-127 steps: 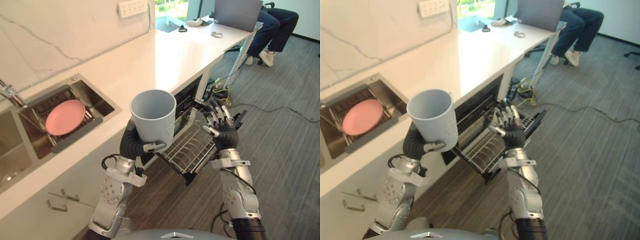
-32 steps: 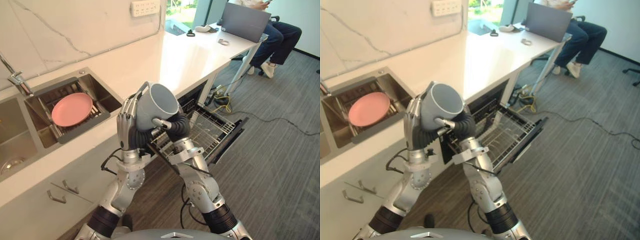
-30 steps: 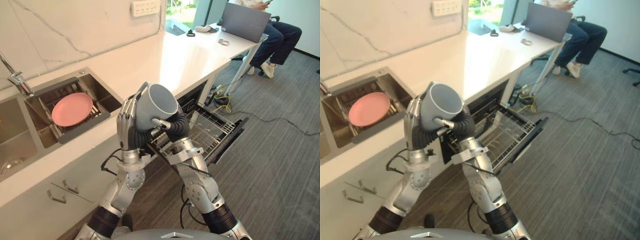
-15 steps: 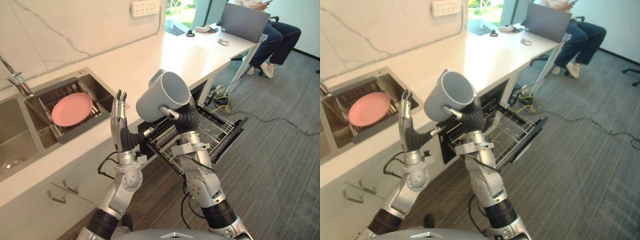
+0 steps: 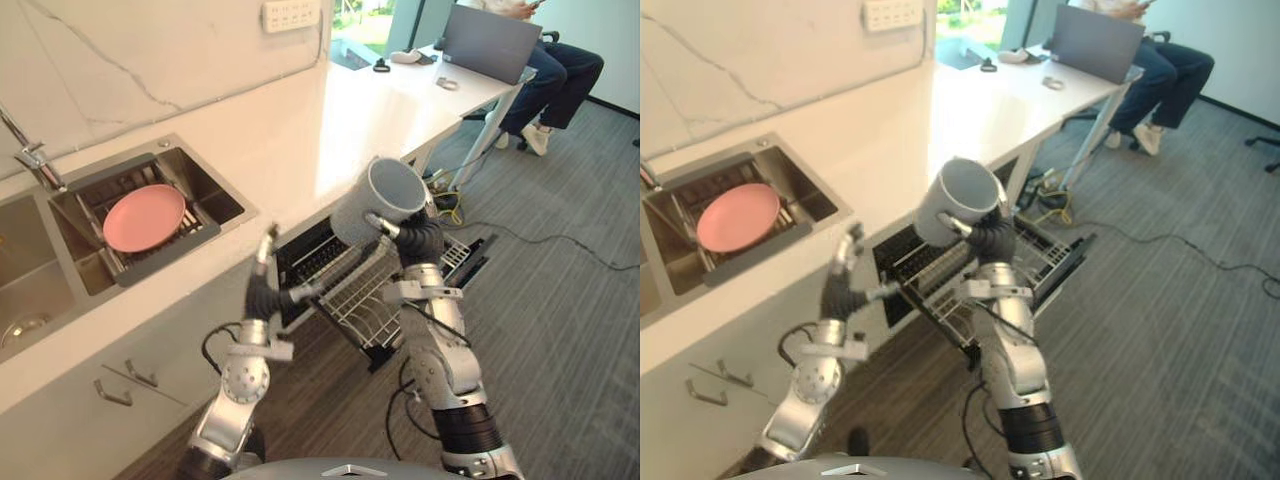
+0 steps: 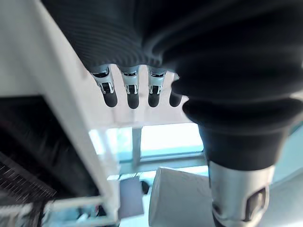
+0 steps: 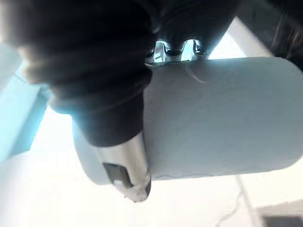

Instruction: Walk over to the sink, pick up the cup, carry it to the dishwasher, place the cup inside the dishwasher, then close the dishwasher door

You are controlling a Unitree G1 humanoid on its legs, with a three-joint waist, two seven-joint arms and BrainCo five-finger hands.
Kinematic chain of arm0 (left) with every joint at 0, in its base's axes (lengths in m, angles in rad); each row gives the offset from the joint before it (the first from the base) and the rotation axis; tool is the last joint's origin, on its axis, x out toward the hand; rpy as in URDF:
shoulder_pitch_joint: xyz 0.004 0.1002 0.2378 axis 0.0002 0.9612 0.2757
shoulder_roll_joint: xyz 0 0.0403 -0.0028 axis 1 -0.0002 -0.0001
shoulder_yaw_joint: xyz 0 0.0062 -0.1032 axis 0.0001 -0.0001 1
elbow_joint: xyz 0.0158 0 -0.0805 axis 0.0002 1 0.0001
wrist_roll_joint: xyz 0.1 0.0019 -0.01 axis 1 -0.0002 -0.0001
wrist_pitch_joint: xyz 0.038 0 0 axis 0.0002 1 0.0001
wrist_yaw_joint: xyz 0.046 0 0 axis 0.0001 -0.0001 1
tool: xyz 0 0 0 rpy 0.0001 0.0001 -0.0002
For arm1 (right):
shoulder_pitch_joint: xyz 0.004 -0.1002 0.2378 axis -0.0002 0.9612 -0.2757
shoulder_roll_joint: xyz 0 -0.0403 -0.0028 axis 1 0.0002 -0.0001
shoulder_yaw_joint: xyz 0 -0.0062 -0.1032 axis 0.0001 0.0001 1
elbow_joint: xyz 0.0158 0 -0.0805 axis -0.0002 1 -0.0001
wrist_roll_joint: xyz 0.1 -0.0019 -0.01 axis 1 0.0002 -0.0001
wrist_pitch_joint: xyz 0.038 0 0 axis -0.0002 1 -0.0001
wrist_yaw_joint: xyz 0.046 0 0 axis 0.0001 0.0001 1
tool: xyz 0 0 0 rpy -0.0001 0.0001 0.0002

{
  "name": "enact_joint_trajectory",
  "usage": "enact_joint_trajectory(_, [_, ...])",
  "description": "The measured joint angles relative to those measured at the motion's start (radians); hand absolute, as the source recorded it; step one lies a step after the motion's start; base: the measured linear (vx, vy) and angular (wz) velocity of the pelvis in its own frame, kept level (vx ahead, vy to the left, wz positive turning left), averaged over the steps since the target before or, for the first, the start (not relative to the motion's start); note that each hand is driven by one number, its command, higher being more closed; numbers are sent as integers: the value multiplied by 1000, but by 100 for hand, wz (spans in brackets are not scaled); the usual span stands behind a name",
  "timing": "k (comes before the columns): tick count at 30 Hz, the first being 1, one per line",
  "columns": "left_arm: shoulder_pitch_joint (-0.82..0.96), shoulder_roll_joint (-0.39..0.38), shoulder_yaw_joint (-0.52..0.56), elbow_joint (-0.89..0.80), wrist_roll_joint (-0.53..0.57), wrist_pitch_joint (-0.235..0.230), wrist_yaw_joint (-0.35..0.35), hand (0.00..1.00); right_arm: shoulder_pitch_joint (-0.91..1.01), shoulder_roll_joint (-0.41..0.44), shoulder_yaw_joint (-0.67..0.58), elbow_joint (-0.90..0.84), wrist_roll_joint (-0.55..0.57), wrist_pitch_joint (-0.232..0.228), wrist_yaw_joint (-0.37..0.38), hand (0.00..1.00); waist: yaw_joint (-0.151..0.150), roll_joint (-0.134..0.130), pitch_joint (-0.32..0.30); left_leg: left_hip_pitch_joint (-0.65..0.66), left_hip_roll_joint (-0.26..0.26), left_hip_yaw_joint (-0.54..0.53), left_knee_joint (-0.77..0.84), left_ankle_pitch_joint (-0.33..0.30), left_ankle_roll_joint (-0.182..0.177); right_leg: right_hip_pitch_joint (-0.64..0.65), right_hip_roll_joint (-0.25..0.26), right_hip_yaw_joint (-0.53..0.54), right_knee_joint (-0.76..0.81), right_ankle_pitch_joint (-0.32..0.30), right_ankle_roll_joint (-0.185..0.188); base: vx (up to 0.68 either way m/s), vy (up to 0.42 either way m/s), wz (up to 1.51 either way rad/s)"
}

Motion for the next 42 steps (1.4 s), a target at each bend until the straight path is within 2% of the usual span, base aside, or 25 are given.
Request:
enact_joint_trajectory(2, [14,26,4,104,-112,6,-74,0,-37,-70,-48,111,0,31,16,100,1,5,24,-26,1,-8,0,8,2,-19,2,-4,-5,14,2,-45,8,7])
enact_joint_trajectory(3, [22,30,6,123,-141,7,-90,0,-47,-90,-58,136,0,38,18,100,1,7,32,-35,1,-13,0,10,3,-26,3,-6,-6,17,1,-50,8,10])
enact_joint_trajectory(5, [70,61,50,148,-229,7,-140,0,-108,-159,-104,223,-28,73,33,100,3,15,90,-61,2,-31,0,24,2,-40,5,-22,-13,33,5,-52,9,18])
enact_joint_trajectory(7, [88,74,89,168,-251,5,-152,0,-169,-213,-132,304,-39,86,36,100,11,23,135,-82,3,-49,0,36,5,-51,7,-37,-13,41,3,-76,13,23])
enact_joint_trajectory(8, [97,78,109,196,-256,-1,-152,0,-207,-249,-147,356,-39,95,38,100,33,29,159,-96,3,-51,0,41,8,-64,8,-39,-13,46,3,-68,17,17])
enact_joint_trajectory(11, [106,94,122,274,-258,-6,-150,0,-309,-309,-148,463,-47,121,47,100,54,45,217,-114,-1,-69,0,54,10,-70,5,-58,-13,51,4,-25,20,17])
enact_joint_trajectory(12, [109,94,125,292,-260,-6,-152,0,-331,-317,-148,483,-48,126,52,100,56,48,227,-117,-2,-72,0,55,11,-71,5,-60,-13,52,4,-28,24,18])
enact_joint_trajectory(16, [135,79,161,402,-381,-6,-218,0,-464,-380,-142,596,-77,169,79,100,83,68,297,-148,-9,-88,0,66,17,-91,0,-75,-13,60,7,-21,18,12])
enact_joint_trajectory(17, [137,81,167,419,-397,-14,-221,0,-501,-398,-142,642,-77,183,79,100,85,77,325,-152,-13,-101,0,71,18,-88,-1,-88,-13,60,7,-18,13,23])
enact_joint_trajectory(20, [160,76,200,426,-403,-42,-226,0,-549,-422,-140,696,-85,224,81,100,106,83,359,-182,-15,-109,0,78,22,-111,-2,-98,-13,64,8,-9,0,14])
enact_joint_trajectory(27, [163,65,204,438,-403,-73,-230,0,-641,-476,-85,815,-118,291,116,100,118,107,392,-234,-29,-125,0,85,26,-153,-15,-114,-13,68,14,25,-10,8])
enact_joint_trajectory(33, [160,62,201,452,-405,-84,-229,0,-682,-500,-24,904,-189,309,155,100,129,137,416,-267,-32,-128,0,88,28,-181,-16,-115,-13,70,15,32,-16,1])
enact_joint_trajectory(40, [159,47,187,455,-423,-83,-229,0,-765,-501,2,997,-196,312,165,100,139,179,436,-285,-33,-136,0,95,26,-198,-17,-116,-12,71,15,40,-18,2])
enact_joint_trajectory(41, [158,44,182,455,-424,-83,-229,0,-771,-502,12,999,-196,312,164,0,139,187,440,-286,-33,-138,0,96,26,-199,-17,-117,-12,71,15,17,-14,3])
enact_joint_trajectory(42, [158,44,177,456,-425,-83,-228,0,-773,-502,14,1000,-197,311,164,0,139,191,442,-287,-33,-140,0,96,26,-200,-17,-118,-12,71,15,0,0,0])
